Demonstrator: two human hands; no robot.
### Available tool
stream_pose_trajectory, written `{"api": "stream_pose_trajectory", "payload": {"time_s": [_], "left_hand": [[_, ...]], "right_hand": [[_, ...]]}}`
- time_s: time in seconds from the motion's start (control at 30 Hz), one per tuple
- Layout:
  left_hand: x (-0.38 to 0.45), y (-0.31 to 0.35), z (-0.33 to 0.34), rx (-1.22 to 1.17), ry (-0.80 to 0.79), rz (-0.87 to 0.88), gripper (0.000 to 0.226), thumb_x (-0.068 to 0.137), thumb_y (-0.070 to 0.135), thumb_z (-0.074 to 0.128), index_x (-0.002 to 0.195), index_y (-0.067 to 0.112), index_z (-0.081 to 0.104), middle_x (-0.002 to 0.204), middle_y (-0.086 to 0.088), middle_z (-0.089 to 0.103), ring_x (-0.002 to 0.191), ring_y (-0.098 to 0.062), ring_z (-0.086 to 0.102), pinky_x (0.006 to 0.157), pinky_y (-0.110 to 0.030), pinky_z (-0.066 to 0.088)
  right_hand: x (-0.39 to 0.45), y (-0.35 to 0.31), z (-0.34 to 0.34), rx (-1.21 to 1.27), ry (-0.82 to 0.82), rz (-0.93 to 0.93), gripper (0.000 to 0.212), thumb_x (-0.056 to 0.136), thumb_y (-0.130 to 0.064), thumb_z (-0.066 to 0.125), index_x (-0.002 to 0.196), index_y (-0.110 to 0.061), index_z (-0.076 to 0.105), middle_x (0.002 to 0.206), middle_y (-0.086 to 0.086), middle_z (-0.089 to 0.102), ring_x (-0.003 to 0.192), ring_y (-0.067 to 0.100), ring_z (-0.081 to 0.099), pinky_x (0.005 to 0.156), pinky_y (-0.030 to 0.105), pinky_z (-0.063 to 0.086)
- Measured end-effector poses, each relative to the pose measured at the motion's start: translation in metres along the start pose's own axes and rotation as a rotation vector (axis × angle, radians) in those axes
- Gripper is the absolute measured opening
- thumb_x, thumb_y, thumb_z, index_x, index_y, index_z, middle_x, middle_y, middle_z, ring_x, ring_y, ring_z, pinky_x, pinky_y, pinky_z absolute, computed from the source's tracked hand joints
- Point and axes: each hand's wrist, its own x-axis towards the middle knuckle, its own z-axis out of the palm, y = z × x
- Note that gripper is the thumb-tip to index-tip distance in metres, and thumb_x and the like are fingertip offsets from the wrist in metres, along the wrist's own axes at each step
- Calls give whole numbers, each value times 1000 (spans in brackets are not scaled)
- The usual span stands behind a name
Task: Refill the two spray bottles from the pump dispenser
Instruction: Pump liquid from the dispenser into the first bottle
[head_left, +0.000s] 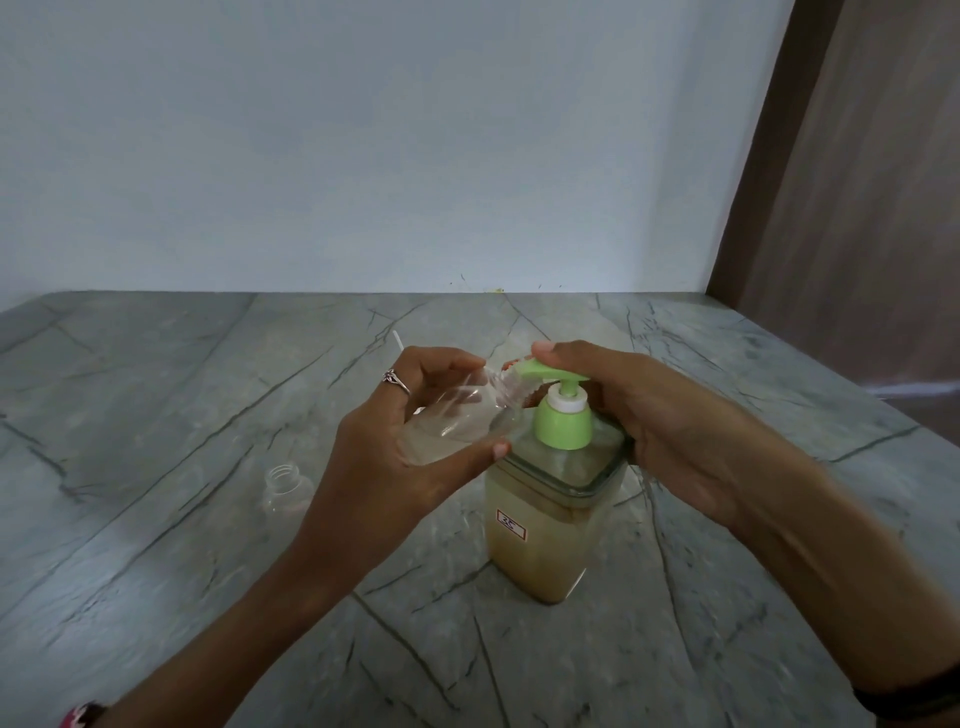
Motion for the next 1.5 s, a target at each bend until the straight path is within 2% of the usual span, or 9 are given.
{"api": "stream_pose_trajectory", "payload": {"time_s": [0.07, 0.27, 0.53, 0.67, 0.87, 1.13, 1.27, 1.4, 1.5], "left_hand": [[0, 0, 1, -20, 7, -13, 53, 59, 27, 82, 103, 33, 53, 103, 29, 62, 100, 6, 60, 81, -5, 45], [-1, -1, 2, -85, 28, -26, 48, 59, 39, 74, 102, 35, 54, 103, 28, 63, 99, 5, 61, 79, -6, 45], [0, -2, 3, -98, 16, -26, 47, 60, 37, 74, 103, 35, 54, 105, 25, 64, 100, 2, 62, 81, -9, 47], [0, -5, 1, -92, 14, -20, 45, 61, 36, 75, 101, 40, 56, 104, 23, 64, 102, 0, 61, 84, -11, 47], [1, -7, 0, -76, -5, -14, 47, 61, 36, 75, 103, 35, 55, 106, 21, 64, 104, -2, 62, 86, -14, 48], [0, -3, 1, -102, 11, -17, 47, 59, 37, 74, 102, 36, 53, 104, 27, 63, 100, 3, 61, 82, -10, 47], [-1, -2, 2, -106, 12, -18, 47, 60, 37, 73, 102, 35, 53, 103, 28, 63, 100, 4, 61, 81, -8, 46], [-2, -2, 2, -107, 17, -14, 48, 60, 38, 73, 103, 35, 53, 105, 28, 62, 101, 4, 60, 81, -7, 45], [-1, -1, 1, -85, 12, -3, 50, 59, 35, 76, 103, 35, 52, 104, 30, 62, 100, 6, 59, 80, -6, 45]], "right_hand": [[-2, -3, 2, 5, -31, 37, 32, 83, -45, 57, 91, -18, 72, 84, -2, 74, 68, 10, 67, 59, 19, 53], [-3, -5, 3, 2, -37, 35, 28, 84, -46, 55, 85, -21, 70, 80, -2, 74, 65, 8, 65, 59, 18, 51], [3, -7, -1, 67, -59, 34, 20, 84, -32, 61, 82, -14, 70, 77, 6, 72, 60, 10, 66, 55, 15, 54], [8, -5, -4, 66, -76, -10, 19, 71, -30, 64, 78, -14, 68, 71, 3, 72, 60, 8, 66, 55, 14, 53], [11, -4, -8, -23, -116, -35, 27, 65, -38, 62, 81, -17, 66, 75, 0, 73, 72, 9, 66, 69, 19, 54], [1, -6, -8, -142, -163, 35, 38, 73, -55, 56, 98, -28, 64, 89, -7, 73, 76, 9, 66, 65, 24, 51], [2, -5, -6, -164, -113, 56, 44, 81, -57, 53, 104, -21, 64, 90, -6, 73, 79, 13, 64, 66, 26, 50], [2, -6, -4, -149, -107, 44, 59, 70, -59, 56, 111, -17, 64, 88, -4, 71, 82, 14, 62, 71, 28, 48], [3, -6, -4, -136, -108, 42, 57, 69, -58, 58, 110, -18, 63, 88, -2, 72, 85, 16, 62, 79, 33, 47]]}}
